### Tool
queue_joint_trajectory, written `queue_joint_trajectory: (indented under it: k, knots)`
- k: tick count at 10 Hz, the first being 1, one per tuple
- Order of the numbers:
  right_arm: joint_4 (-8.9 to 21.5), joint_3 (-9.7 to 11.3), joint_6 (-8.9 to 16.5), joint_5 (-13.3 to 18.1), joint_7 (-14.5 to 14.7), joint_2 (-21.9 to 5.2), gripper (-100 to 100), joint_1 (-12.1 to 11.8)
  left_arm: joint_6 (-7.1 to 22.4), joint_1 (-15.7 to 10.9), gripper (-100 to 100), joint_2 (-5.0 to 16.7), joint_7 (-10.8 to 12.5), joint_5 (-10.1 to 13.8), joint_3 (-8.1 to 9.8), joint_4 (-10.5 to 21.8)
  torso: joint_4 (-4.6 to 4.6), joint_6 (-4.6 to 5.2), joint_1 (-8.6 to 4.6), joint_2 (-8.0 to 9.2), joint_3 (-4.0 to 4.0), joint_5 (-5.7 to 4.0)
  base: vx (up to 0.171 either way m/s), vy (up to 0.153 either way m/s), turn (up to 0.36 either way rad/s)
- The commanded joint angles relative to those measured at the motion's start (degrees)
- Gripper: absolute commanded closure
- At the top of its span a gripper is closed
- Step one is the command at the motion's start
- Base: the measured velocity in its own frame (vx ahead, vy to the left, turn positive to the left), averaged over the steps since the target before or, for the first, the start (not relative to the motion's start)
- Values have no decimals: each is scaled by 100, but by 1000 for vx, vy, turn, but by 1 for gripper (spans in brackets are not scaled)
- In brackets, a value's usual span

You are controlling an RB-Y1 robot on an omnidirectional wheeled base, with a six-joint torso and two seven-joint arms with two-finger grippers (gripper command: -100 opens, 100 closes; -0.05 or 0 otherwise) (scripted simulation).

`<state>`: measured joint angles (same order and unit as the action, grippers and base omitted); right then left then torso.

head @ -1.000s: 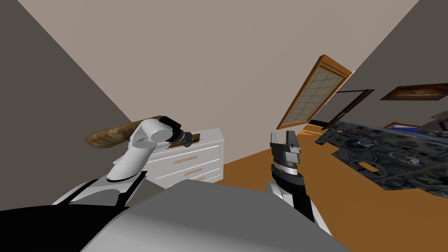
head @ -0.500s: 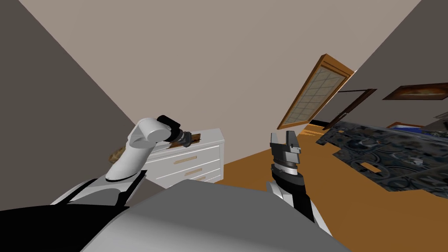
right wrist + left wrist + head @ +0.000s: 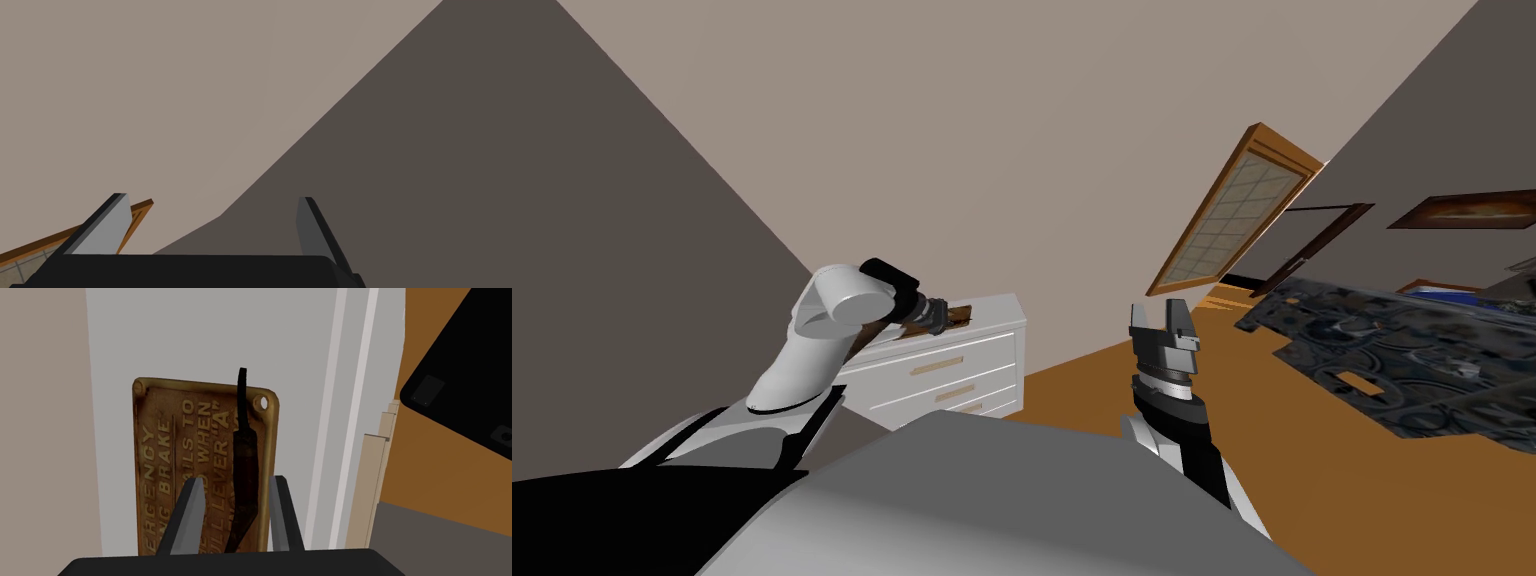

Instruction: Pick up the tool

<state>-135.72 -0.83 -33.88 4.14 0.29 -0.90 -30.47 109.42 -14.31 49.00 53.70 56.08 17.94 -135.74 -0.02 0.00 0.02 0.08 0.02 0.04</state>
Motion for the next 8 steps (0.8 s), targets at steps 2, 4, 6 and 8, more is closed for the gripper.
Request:
queue_joint_trajectory:
  k: [2, 4, 6, 8]
  knots:
    - [0, 0, 0, 0, 0, 0, 0, 0, -304, -147, -100, 61, 58, -6, 95, 105, 1, 0, -5, 7, 4, -1, -45, -17, -19]
    - [0, 0, 0, 0, 0, 0, 0, 1, -516, -294, -100, 154, 132, 49, 266, 352, 6, 1, -8, 28, 16, -2, -113, -25, -46]
    - [0, 1, 0, 0, 0, 1, 0, 1, -623, -432, -100, 248, 210, 113, 442, 691, 11, 0, -16, 46, 27, -3, -134, -50, -45]
    - [0, 1, 0, 0, 0, 0, 0, 1, -660, -517, -100, 311, 259, 159, 553, 938, 11, -1, -14, 44, 26, -3, -108, -33, -34]
